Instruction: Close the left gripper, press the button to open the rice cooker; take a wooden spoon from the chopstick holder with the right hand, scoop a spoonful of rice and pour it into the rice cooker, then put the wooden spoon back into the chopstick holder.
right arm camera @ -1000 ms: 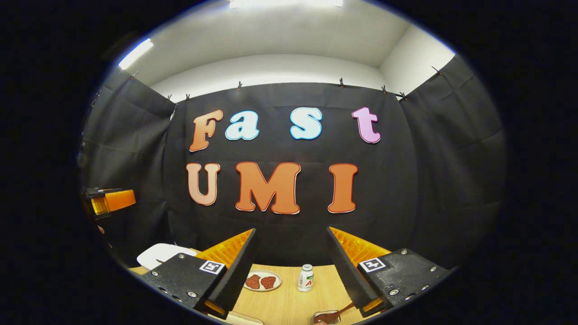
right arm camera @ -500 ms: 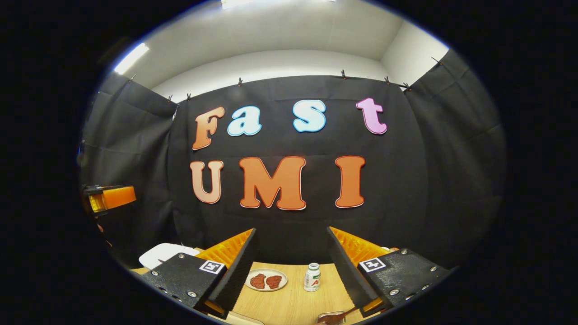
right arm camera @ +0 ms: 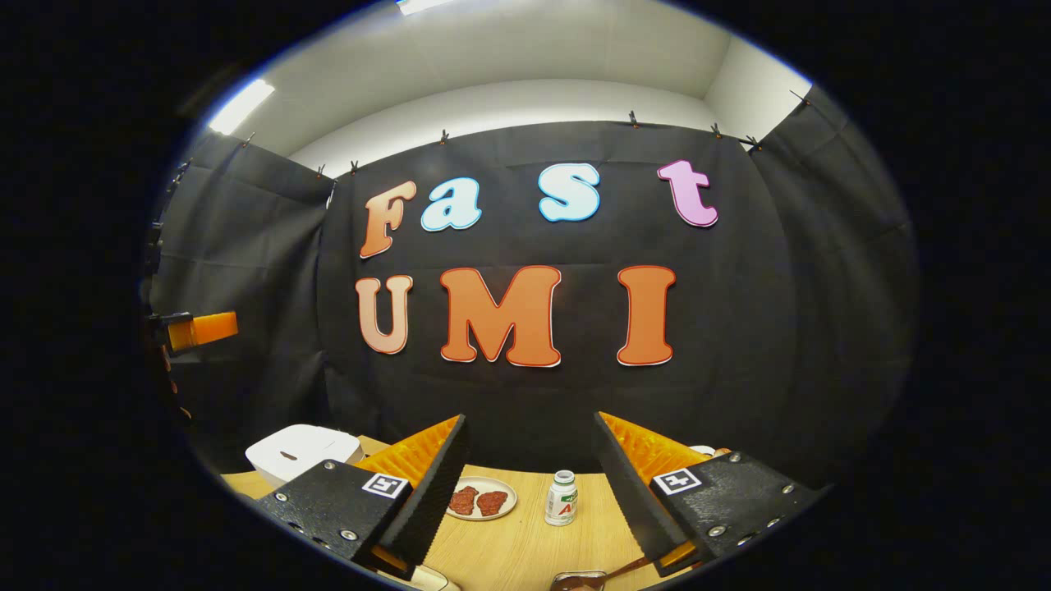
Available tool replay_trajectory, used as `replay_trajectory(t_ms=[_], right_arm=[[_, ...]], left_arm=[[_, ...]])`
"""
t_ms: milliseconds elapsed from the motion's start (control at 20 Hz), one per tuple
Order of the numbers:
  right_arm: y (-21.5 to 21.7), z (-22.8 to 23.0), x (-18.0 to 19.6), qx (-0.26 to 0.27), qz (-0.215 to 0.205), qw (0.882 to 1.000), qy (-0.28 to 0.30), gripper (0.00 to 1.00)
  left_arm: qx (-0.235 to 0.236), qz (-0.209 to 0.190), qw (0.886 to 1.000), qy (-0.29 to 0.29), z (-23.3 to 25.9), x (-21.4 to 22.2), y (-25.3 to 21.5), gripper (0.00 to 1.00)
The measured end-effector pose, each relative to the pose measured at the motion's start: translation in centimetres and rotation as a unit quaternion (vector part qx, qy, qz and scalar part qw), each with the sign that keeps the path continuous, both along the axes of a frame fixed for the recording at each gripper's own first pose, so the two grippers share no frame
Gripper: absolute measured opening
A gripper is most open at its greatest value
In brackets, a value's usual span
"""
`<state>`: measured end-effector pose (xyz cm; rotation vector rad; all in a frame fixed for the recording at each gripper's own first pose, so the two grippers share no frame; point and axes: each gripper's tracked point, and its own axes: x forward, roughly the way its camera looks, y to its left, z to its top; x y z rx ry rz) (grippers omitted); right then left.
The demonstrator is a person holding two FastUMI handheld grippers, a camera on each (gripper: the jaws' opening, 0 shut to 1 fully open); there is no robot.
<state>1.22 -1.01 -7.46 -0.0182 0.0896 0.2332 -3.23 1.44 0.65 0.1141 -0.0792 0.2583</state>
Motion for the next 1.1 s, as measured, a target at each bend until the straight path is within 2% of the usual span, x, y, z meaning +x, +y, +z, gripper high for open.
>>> replay_trajectory(t_ms=[50,100,150,200,250,300,350,400,550,600,650,700,800,950,1100], right_arm=[[-0.2,-0.3,0.1,0.000,0.004,1.000,0.001,0.93],[-0.4,-0.6,0.1,-0.001,0.008,1.000,0.004,0.93],[-0.6,-1.0,0.2,-0.001,0.012,1.000,0.008,0.93],[-0.8,-1.2,0.1,-0.001,0.016,1.000,0.010,0.97],[-1.1,-1.4,0.1,-0.001,0.020,1.000,0.012,0.93],[-1.1,-1.5,0.1,-0.001,0.022,1.000,0.012,0.93],[-1.4,-1.6,0.1,-0.002,0.024,1.000,0.013,0.93],[-1.6,-1.8,-0.1,-0.003,0.024,1.000,0.012,0.93],[-2.1,-1.7,-0.5,-0.014,0.006,1.000,0.008,0.93],[-2.2,-1.6,-0.9,-0.017,-0.003,1.000,0.005,0.93],[-2.1,-1.4,-1.0,-0.020,-0.014,1.000,-0.002,0.88],[-2.0,-1.5,-1.3,-0.025,-0.027,0.999,0.001,0.93],[-1.3,-1.9,-1.9,-0.028,-0.045,0.999,0.006,0.93],[-0.1,-2.4,-2.8,-0.023,-0.068,0.997,0.017,0.93],[0.3,-3.0,-3.5,-0.037,-0.094,0.995,0.022,0.93]], left_arm=[[0.003,0.006,1.000,0.004,-0.2,-0.1,0.1,0.80],[0.004,0.014,1.000,0.006,-0.2,-0.2,0.1,0.72],[0.001,0.021,1.000,0.010,-0.6,-0.1,0.4,0.58],[-0.002,0.022,1.000,0.020,-0.7,-0.3,0.1,0.45],[0.001,0.049,0.999,0.020,-0.9,-0.8,1.1,0.44],[-0.001,0.066,0.998,0.020,-0.8,-0.7,2.1,0.31],[-0.006,0.059,0.998,0.031,-1.7,-0.6,1.5,0.18],[-0.014,0.071,0.997,0.035,-1.5,-1.3,1.8,0.05],[-0.060,0.066,0.993,0.078,-4.6,-0.2,3.4,0.04],[-0.066,0.085,0.989,0.098,-5.5,-0.1,5.3,0.05],[-0.077,0.086,0.985,0.124,-6.7,0.6,7.1,0.05],[-0.092,0.083,0.981,0.150,-8.0,1.5,8.3,0.05],[-0.118,0.065,0.971,0.198,-10.6,2.3,9.6,0.05],[-0.157,0.036,0.950,0.267,-14.7,1.9,11.2,0.05],[-0.169,0.038,0.931,0.322,-17.7,2.8,13.8,0.05]])
